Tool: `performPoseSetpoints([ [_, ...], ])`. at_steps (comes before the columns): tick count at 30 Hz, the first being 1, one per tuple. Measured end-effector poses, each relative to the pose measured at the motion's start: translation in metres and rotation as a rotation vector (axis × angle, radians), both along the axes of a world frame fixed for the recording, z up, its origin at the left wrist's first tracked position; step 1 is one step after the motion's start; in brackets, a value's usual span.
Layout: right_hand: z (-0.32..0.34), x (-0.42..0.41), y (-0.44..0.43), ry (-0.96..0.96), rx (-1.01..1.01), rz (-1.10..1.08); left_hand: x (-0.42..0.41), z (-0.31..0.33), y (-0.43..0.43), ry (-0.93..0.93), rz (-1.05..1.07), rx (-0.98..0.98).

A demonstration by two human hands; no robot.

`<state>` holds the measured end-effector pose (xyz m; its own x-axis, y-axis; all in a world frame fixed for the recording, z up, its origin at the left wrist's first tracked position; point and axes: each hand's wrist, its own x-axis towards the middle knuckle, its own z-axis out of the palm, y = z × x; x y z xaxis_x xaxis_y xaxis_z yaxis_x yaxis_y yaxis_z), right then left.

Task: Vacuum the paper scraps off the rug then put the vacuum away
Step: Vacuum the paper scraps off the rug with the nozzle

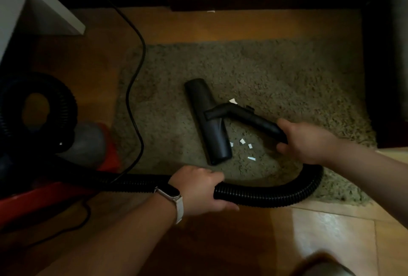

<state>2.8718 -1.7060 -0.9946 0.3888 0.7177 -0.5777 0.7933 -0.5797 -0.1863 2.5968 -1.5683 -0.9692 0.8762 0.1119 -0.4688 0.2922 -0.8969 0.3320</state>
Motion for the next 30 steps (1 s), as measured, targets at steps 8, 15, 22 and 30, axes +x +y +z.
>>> performPoseSetpoints([
  [8, 0.004, 0.022, -0.071, 0.060, 0.000, -0.365, 0.040, 0.002, -0.012, -0.035, -0.084, 0.000],
  [15, -0.002, 0.031, -0.117, 0.123, 0.130, -0.525, 0.058, 0.004, -0.021, -0.076, -0.146, 0.002],
  [22, -0.007, 0.038, -0.121, 0.084, 0.077, -0.556, 0.064, 0.006, -0.025, -0.082, -0.157, 0.006],
  [30, 0.000, 0.017, -0.029, 0.009, 0.017, -0.235, 0.027, 0.004, 0.002, -0.090, -0.071, 0.058],
])
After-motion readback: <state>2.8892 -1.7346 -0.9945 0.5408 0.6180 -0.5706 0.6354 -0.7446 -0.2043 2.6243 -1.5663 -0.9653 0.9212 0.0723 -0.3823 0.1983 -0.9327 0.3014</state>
